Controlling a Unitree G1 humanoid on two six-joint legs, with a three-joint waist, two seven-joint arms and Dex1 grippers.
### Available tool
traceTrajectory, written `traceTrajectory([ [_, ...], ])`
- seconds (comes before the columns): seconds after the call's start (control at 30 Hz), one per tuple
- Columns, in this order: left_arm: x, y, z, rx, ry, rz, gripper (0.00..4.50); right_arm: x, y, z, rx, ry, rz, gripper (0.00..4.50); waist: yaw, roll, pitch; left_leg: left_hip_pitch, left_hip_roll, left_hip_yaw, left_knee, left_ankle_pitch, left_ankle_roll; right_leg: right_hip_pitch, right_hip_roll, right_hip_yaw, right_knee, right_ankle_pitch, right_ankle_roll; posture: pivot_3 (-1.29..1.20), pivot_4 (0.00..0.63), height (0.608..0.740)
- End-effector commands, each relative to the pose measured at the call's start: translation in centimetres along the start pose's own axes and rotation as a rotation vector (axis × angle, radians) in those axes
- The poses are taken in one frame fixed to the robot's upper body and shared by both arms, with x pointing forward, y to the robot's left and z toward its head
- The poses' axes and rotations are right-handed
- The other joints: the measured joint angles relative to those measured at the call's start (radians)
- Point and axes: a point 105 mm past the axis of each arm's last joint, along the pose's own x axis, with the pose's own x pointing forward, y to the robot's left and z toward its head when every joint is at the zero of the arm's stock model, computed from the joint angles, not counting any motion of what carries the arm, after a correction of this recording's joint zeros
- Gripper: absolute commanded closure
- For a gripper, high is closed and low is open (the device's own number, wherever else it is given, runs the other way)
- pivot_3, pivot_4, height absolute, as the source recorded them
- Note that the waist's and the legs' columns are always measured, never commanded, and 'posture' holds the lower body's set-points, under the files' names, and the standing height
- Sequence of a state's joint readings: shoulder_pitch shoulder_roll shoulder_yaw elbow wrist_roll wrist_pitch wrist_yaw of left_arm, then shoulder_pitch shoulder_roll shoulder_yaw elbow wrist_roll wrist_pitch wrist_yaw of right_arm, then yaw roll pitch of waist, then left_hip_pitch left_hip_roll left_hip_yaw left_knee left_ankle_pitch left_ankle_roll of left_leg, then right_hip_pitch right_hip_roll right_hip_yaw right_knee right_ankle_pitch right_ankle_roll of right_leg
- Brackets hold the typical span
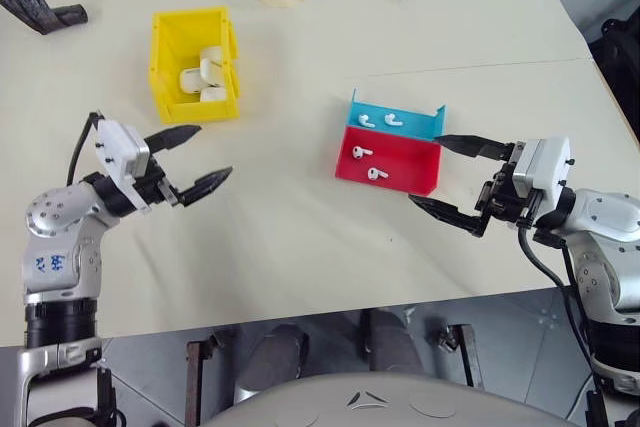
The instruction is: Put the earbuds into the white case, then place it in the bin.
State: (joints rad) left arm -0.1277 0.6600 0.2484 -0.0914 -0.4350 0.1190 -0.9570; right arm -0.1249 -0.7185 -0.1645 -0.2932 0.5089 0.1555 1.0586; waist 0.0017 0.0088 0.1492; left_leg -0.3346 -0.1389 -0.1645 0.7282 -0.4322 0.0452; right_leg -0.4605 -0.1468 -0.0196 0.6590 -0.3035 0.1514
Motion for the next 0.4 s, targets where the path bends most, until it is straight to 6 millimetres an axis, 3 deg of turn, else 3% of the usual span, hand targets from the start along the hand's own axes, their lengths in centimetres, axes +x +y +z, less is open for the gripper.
traceTrajectory([
  [0.03, 0.4, -2.4, 1.3, 0.128, 0.004, -0.06, 0.04, -0.4, 0.2, 0.6, -0.015, -0.012, 0.011, 0.0, -0.001, 0.0, 0.0, 0.0, 0.0, 0.0, 0.0, 0.0, 0.0, 0.0, 0.0, 0.0, 0.0, 0.0, 0.0, 0.0, 0.15, 0.74],
  [0.4, 1.1, -1.6, 2.2, 0.119, -0.054, 0.018, 0.04, -0.8, -0.5, 0.8, -0.003, -0.021, -0.04, 0.0, 0.0, 0.0, 0.0, 0.001, 0.0, 0.0, 0.0, 0.0, 0.0, 0.0, 0.0, -0.001, -0.001, 0.0, 0.0, 0.0, 0.15, 0.74],
])
